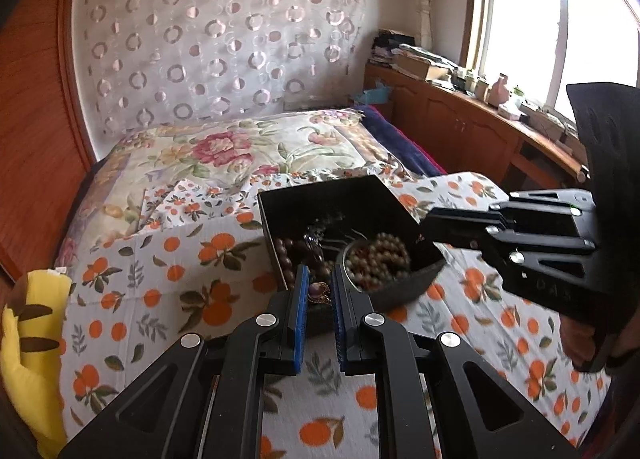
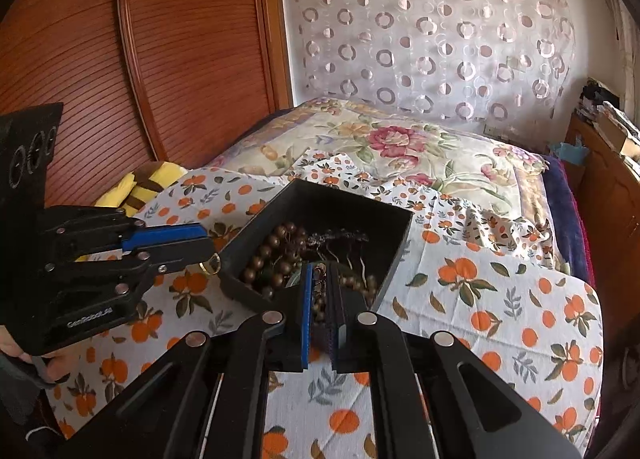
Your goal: Organize jewelry
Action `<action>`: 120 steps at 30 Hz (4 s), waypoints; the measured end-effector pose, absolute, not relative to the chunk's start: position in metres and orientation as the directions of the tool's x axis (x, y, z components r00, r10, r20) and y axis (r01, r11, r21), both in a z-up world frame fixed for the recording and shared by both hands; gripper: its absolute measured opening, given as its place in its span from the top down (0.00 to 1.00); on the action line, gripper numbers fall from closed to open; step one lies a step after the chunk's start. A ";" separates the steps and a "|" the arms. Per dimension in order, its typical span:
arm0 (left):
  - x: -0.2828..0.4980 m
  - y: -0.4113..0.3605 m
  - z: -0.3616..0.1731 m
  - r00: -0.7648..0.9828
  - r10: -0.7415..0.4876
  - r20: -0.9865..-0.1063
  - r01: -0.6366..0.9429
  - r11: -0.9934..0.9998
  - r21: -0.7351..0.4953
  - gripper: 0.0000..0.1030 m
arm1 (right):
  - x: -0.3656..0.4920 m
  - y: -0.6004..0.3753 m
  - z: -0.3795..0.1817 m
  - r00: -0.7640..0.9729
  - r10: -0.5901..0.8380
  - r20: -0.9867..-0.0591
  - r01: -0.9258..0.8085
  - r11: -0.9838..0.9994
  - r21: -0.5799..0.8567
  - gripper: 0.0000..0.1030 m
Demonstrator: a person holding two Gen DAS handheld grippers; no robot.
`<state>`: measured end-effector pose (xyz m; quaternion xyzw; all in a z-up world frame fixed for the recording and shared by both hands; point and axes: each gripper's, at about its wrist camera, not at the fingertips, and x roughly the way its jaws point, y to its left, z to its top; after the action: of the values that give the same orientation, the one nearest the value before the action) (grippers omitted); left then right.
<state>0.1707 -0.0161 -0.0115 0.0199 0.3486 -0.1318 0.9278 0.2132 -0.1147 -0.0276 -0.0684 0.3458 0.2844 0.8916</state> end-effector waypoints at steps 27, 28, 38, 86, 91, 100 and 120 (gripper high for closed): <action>0.124 -0.025 0.011 0.811 -0.153 -0.565 0.191 0.982 0.007 0.16 | 0.142 -0.168 -0.003 0.746 0.409 -0.525 -0.426 0.900 0.096 0.38; 0.116 -0.025 0.013 0.816 -0.151 -0.558 0.189 0.982 0.011 0.13 | 0.132 -0.170 0.000 0.759 0.404 -0.510 -0.418 0.904 0.093 0.32; 0.063 -0.011 0.021 0.844 -0.094 -0.528 0.115 0.993 0.007 0.07 | 0.072 -0.182 0.013 0.834 0.353 -0.424 -0.354 0.932 0.078 0.05; 0.020 -0.004 0.026 0.868 -0.027 -0.497 0.048 0.998 0.029 0.07 | 0.049 -0.192 -0.003 0.864 0.270 -0.424 -0.266 0.961 0.072 0.02; 0.019 -0.004 0.028 0.869 -0.027 -0.494 0.049 0.998 0.031 0.07 | 0.049 -0.192 -0.003 0.864 0.271 -0.423 -0.266 0.961 0.072 0.02; 0.019 -0.005 0.029 0.870 -0.027 -0.492 0.048 0.998 0.032 0.07 | 0.048 -0.192 -0.003 0.865 0.271 -0.422 -0.266 0.961 0.073 0.02; 0.017 -0.005 0.032 0.873 -0.026 -0.487 0.046 0.999 0.028 0.07 | 0.047 -0.193 -0.001 0.867 0.274 -0.416 -0.268 0.961 0.074 0.02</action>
<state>0.0172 -0.0054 0.0316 0.0195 0.2510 -0.0185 0.9676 0.0468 -0.1931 -0.0006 0.0068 0.2162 0.1404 0.9662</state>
